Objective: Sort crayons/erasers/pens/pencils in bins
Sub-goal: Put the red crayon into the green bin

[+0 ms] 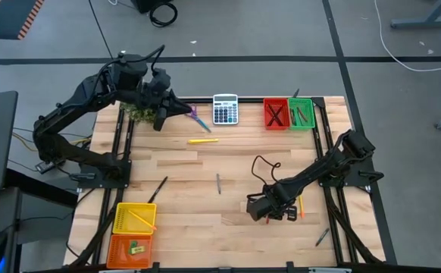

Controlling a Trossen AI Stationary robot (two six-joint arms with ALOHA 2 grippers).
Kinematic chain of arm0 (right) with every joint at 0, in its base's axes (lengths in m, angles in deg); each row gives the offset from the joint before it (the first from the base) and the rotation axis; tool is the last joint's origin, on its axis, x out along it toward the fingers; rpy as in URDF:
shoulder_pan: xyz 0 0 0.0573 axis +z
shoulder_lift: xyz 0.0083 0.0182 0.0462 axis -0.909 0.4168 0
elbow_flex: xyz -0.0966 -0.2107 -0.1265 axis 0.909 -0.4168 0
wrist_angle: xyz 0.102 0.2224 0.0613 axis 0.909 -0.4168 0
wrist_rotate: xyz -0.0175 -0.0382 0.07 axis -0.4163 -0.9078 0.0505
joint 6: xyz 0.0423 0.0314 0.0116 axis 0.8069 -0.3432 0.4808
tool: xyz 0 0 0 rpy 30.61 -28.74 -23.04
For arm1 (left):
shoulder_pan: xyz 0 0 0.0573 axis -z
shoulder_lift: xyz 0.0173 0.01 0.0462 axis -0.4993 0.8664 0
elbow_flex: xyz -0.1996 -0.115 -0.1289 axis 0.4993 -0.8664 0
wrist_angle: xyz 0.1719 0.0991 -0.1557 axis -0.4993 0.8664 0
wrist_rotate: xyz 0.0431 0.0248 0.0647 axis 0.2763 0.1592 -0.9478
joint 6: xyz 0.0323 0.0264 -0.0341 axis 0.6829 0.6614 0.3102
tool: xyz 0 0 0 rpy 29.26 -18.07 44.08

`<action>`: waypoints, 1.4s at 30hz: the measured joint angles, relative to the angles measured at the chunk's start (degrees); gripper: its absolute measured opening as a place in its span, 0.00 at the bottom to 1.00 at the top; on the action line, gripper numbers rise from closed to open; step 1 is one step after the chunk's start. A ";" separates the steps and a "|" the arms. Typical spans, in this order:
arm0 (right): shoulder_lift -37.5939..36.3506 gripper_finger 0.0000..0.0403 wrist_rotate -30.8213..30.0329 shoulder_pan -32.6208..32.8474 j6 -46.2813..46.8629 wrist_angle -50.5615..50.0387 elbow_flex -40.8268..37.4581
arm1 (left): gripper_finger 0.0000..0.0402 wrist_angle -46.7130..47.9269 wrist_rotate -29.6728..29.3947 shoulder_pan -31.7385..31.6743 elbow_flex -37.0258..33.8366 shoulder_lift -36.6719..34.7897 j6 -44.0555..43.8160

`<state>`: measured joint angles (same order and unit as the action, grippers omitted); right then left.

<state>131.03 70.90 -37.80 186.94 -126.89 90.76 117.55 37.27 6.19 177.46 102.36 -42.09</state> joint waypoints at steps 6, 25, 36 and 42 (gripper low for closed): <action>0.16 0.24 -0.30 0.04 -0.33 0.60 0.00 | 0.07 -3.09 -0.02 0.00 0.00 0.00 -2.96; 0.14 0.24 -0.70 1.84 -0.04 -1.46 0.00 | 0.06 -5.19 0.00 0.00 0.00 0.00 -2.93; 0.12 0.24 -0.31 1.81 0.35 2.32 -3.37 | 0.08 -5.20 0.00 0.00 0.00 0.00 -2.91; 0.12 0.24 -0.84 1.43 0.22 2.44 -3.69 | 0.06 -5.18 -0.01 0.00 0.00 0.00 -2.92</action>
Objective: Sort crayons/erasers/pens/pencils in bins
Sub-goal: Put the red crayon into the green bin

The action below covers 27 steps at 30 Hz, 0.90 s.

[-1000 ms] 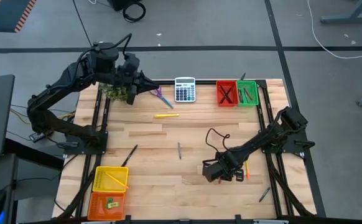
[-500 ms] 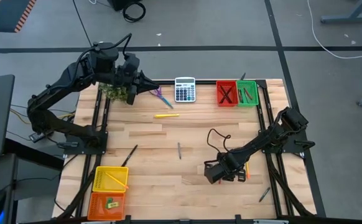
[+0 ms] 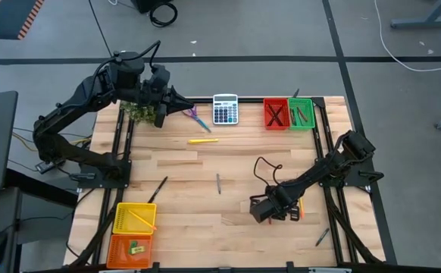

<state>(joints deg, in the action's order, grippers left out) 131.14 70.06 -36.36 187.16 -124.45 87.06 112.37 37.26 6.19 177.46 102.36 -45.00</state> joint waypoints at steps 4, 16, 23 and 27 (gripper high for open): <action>0.00 0.24 -1.39 -0.78 -0.22 -0.31 0.00 | 0.05 0.00 0.01 0.00 0.00 0.00 0.05; -0.01 0.24 -2.60 -4.28 -6.62 0.81 -0.88 | 0.08 -0.04 -0.01 0.00 0.00 0.00 0.54; -0.20 0.24 -1.69 -4.12 -8.22 2.51 -1.57 | 0.06 -0.04 -0.01 -0.02 0.00 0.00 0.34; -0.19 0.24 -1.20 -4.12 -8.33 3.05 -1.64 | 0.06 -0.04 0.00 0.00 0.00 0.00 0.34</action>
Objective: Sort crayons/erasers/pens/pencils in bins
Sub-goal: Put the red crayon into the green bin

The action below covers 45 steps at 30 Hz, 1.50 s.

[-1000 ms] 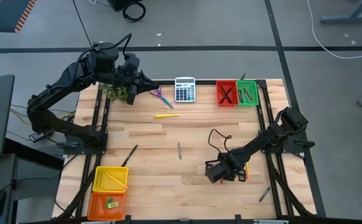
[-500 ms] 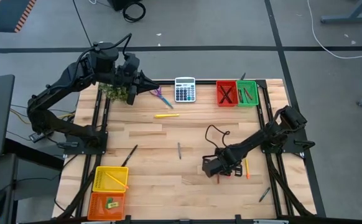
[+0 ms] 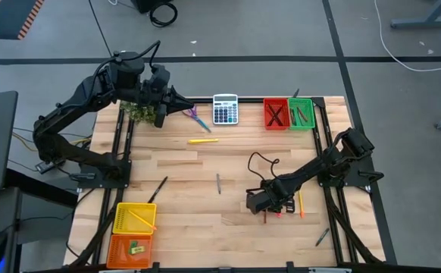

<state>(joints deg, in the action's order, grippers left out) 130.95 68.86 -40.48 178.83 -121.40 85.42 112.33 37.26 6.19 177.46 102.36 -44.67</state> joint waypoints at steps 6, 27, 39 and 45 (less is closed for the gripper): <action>0.22 0.24 1.38 1.83 1.74 4.21 0.01 | 0.08 -0.02 -0.01 -0.02 0.00 0.00 0.07; 0.15 0.16 -0.24 3.80 3.28 2.87 -0.54 | 0.08 -0.04 -0.01 0.00 0.00 0.00 0.00; 0.18 0.15 -0.95 3.78 3.02 2.67 -0.11 | 0.07 0.00 -0.01 0.00 0.00 0.00 -0.02; 0.22 0.15 -2.27 3.54 2.94 2.85 0.88 | 0.07 0.00 -0.01 0.00 0.00 0.00 0.07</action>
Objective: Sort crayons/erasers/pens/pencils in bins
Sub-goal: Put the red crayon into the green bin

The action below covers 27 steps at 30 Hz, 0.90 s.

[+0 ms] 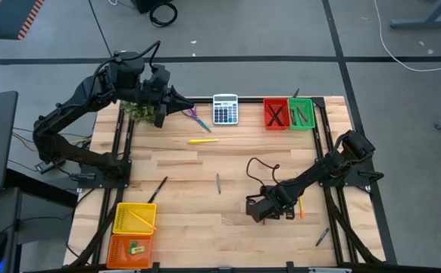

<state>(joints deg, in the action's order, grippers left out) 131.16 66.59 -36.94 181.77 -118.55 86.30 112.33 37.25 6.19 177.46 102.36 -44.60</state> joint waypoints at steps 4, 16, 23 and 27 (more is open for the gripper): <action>0.00 0.15 0.23 -0.73 -1.76 0.07 0.94 | 0.06 0.00 0.00 0.00 0.00 0.00 0.14; 0.00 0.15 0.28 -3.69 -5.84 -2.86 2.24 | 0.07 0.00 0.00 0.00 0.00 0.00 0.15; 0.00 0.15 0.26 -3.67 -5.86 1.81 2.24 | 0.05 0.04 0.00 0.00 0.00 0.00 0.09; 0.00 0.15 -0.26 -3.67 -5.78 1.84 2.27 | 0.05 0.07 0.00 0.00 0.00 0.00 -0.07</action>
<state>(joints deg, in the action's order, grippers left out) 131.16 66.33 -40.62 175.99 -116.71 88.57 112.40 37.25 6.19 177.46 102.36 -44.67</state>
